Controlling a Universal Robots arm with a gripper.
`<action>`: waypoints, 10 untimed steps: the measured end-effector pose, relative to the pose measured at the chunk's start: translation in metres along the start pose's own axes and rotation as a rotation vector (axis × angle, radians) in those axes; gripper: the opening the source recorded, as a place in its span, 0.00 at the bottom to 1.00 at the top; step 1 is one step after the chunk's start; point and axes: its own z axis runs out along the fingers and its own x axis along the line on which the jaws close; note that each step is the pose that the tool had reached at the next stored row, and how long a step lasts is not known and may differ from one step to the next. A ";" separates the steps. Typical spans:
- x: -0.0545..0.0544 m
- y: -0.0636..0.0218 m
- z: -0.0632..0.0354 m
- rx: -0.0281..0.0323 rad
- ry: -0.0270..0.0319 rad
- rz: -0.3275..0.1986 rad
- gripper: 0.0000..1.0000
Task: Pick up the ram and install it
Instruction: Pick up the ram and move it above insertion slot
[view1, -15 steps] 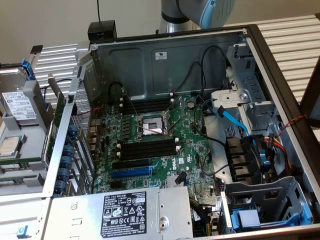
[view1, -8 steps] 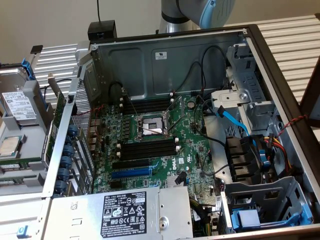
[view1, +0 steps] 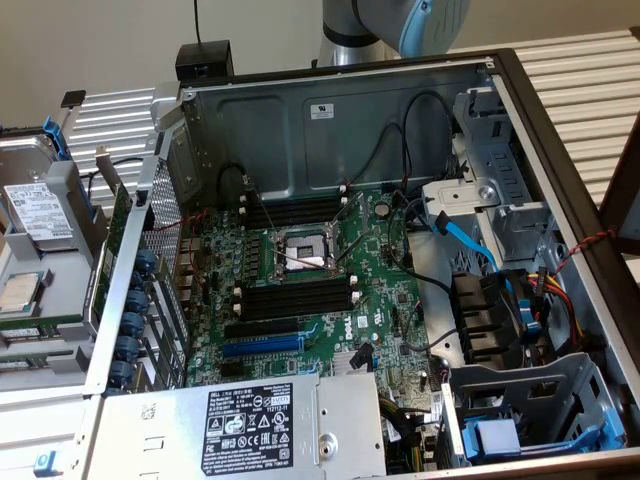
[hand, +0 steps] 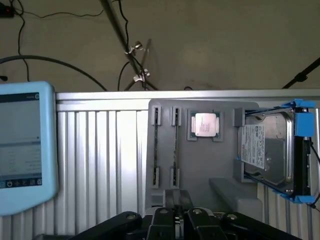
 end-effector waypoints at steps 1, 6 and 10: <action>0.000 0.0000 0.0000 -0.0001 0.0001 0.000 0.24; 0.000 0.0008 0.0020 0.0002 0.0010 0.000 0.42; 0.000 0.0031 0.0045 0.0002 0.0032 0.000 0.42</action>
